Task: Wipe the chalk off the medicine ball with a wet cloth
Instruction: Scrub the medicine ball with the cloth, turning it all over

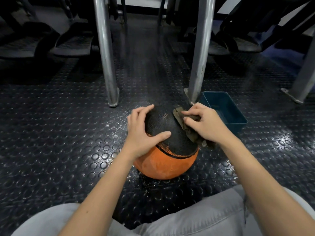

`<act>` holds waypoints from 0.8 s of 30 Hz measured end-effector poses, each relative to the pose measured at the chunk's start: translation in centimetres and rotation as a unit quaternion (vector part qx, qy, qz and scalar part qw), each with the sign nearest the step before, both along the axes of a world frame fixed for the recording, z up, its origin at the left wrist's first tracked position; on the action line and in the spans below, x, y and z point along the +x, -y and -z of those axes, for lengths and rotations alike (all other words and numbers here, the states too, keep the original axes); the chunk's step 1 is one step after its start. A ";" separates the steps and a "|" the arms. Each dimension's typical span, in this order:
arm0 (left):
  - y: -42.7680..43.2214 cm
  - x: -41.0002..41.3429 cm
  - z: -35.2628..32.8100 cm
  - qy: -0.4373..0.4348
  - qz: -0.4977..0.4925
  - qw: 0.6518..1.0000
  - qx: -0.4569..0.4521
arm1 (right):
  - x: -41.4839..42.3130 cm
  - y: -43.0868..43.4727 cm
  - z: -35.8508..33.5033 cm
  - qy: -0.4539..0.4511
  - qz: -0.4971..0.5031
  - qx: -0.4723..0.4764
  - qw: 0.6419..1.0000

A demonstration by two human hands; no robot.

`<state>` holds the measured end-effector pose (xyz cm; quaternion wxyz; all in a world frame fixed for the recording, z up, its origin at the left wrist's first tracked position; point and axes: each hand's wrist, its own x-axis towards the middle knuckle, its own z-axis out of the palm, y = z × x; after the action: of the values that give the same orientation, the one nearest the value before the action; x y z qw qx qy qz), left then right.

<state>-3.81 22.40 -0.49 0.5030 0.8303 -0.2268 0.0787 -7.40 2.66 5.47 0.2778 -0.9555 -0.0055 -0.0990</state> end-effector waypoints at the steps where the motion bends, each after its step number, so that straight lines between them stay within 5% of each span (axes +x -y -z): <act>1: -0.1 0.1 -0.1 -0.006 -0.010 1.000 0.008 | -0.3 0.1 -0.2 -0.003 -0.008 -0.004 1.000; 8: -1.4 1.2 -1.2 -0.078 0.008 0.991 0.112 | -1.6 0.2 -1.5 -0.057 -0.077 0.030 0.995; 11: -1.1 1.4 -1.1 -0.077 -0.016 0.997 0.012 | -2.3 0.5 -1.8 -0.105 -0.127 0.063 0.984; 14: -0.5 1.3 -1.3 -0.125 0.033 0.989 -0.076 | -2.4 0.8 -2.0 0.017 -0.078 0.141 0.987; 17: 0.2 1.3 -0.7 -0.075 0.042 0.996 -0.038 | -1.7 -0.3 -1.2 0.137 -0.042 0.105 0.984; 21: 0.4 0.8 -0.4 0.047 0.009 0.995 0.082 | -1.4 -1.7 0.3 0.044 -0.072 0.032 0.996; 24: 0.4 0.6 -0.9 0.018 0.030 0.996 0.079 | -0.3 -0.3 0.8 0.037 0.017 0.038 0.998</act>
<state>-3.18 22.00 0.38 0.4339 0.8587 -0.2658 0.0602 -7.69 2.97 4.71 0.3119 -0.9398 0.0047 -0.1393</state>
